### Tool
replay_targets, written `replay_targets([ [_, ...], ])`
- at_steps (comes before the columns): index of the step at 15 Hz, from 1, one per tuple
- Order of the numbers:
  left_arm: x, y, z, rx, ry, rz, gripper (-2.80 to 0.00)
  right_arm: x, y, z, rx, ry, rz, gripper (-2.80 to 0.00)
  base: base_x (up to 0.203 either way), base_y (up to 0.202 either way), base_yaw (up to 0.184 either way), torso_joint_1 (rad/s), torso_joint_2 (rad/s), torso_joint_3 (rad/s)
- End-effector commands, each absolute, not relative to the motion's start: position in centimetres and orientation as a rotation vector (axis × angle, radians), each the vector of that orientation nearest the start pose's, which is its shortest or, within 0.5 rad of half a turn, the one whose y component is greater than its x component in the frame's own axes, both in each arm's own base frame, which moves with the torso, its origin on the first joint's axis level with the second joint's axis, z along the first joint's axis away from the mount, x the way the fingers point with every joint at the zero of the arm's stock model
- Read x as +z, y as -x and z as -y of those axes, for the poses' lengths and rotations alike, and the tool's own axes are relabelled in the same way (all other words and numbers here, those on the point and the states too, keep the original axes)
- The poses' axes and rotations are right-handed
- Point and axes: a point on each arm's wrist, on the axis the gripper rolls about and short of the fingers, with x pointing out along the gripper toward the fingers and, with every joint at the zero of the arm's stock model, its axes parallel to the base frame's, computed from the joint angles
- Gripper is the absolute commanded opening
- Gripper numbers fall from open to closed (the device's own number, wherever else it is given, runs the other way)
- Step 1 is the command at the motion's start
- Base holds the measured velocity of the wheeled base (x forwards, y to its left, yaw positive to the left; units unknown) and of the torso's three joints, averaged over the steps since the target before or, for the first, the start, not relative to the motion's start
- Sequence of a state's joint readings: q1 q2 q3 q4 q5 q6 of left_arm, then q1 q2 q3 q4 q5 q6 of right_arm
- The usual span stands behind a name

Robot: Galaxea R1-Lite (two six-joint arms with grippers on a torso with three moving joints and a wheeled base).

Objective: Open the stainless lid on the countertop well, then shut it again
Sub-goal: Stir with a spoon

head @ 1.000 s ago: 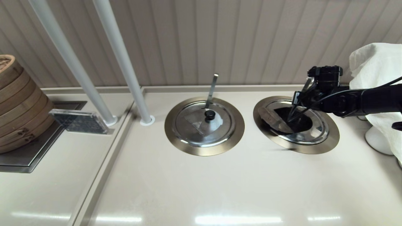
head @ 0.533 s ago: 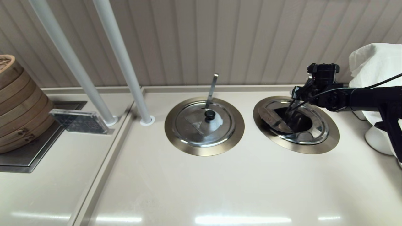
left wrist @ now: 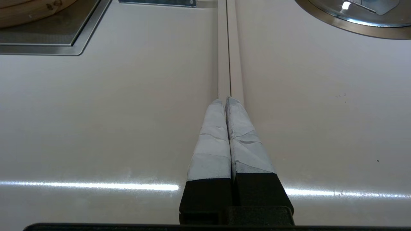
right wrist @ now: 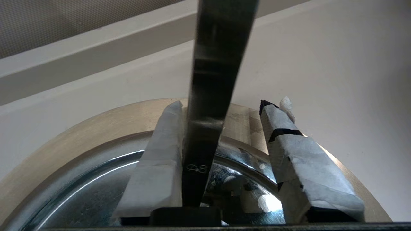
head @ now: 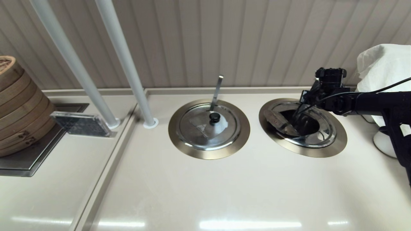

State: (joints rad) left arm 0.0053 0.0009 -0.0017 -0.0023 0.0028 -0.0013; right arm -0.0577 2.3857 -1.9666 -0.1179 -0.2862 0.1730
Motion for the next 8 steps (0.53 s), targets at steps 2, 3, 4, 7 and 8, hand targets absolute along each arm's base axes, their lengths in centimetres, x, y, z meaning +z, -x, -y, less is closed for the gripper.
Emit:
replay_targets([
  [2, 7.6, 2.3, 0.0, 0.009, 0.002, 0.003, -2.8, 17.6, -50.5, 3.4, -0.35, -0.141, -0.257, -2.8, 0.0, 0.0, 0.0, 0.0, 0.0, 0.0],
  [3, 7.6, 2.3, 0.0, 0.008, 0.002, 0.003, -2.8, 17.6, -50.5, 3.4, -0.35, -0.142, -0.257, -2.8, 0.0, 0.0, 0.0, 0.0, 0.0, 0.0],
  [4, 7.6, 2.3, 0.0, 0.009, 0.002, 0.003, -2.8, 17.6, -50.5, 3.4, -0.35, -0.144, -0.255, -2.8, 0.0, 0.0, 0.0, 0.0, 0.0, 0.0],
  [7, 7.6, 2.3, 0.0, 0.009, 0.002, 0.003, -2.8, 18.7, -50.0, 3.4, -0.352, -0.172, -0.232, -2.8, 0.0, 0.0, 0.0, 0.0, 0.0, 0.0],
  [8, 7.6, 2.3, 0.0, 0.008, 0.002, 0.003, -2.8, 19.5, -49.5, 3.3, -0.353, -0.181, -0.225, -2.8, 0.0, 0.0, 0.0, 0.0, 0.0, 0.0],
])
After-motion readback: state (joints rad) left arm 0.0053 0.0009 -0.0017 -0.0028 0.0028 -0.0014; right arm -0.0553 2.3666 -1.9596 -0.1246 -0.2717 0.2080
